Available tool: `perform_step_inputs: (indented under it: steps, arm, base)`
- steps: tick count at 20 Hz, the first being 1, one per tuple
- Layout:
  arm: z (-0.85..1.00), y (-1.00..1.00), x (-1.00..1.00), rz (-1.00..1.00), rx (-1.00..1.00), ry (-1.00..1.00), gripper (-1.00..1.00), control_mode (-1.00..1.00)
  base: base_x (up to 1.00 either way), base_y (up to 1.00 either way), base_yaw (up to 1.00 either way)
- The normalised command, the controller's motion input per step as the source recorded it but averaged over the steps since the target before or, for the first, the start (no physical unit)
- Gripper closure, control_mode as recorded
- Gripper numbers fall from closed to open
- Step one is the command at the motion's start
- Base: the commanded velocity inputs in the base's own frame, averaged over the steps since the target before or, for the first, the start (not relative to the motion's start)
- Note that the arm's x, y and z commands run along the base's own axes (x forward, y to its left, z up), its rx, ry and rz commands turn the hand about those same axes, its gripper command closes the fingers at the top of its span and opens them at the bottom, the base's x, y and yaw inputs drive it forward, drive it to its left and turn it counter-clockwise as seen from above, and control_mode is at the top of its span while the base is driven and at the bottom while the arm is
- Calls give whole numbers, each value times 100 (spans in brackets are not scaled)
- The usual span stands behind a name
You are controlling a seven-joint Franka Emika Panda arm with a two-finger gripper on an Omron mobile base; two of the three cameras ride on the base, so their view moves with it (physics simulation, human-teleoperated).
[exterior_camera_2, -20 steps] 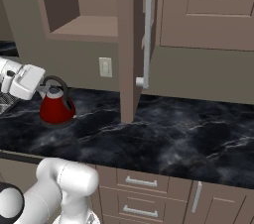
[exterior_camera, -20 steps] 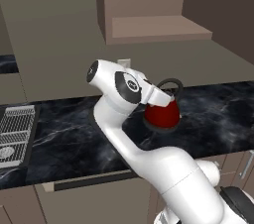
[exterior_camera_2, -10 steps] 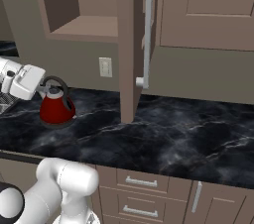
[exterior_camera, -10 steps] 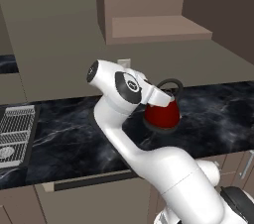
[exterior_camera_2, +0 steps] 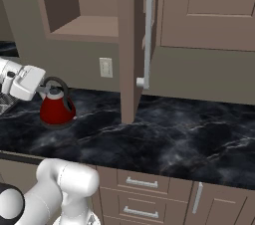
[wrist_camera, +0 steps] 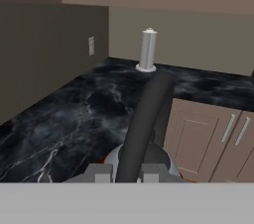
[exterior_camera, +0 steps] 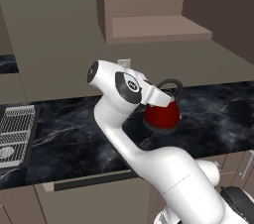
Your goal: Open the cabinet, pick the kettle from the cabinet, and place it in the sink.
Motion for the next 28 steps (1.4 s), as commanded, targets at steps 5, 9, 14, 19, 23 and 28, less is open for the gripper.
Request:
perform_step_inputs:
  steps: [5,9,14,19,23,28]
  arm:
    - [0,0,0,0,0,0,100,-100]
    - [0,0,0,0,0,0,100,-100]
    - [0,0,-3,0,0,0,100,-100]
    - [0,6,-26,0,0,0,100,-100]
    - [0,14,-36,0,-1,-7,100,-100]
    - [0,20,-21,0,-5,-1,100,-100]
  base:
    - [0,0,0]
    - [0,0,0]
    - [0,0,0]
    - [0,0,0]
    - [0,0,0]
    - [0,0,0]
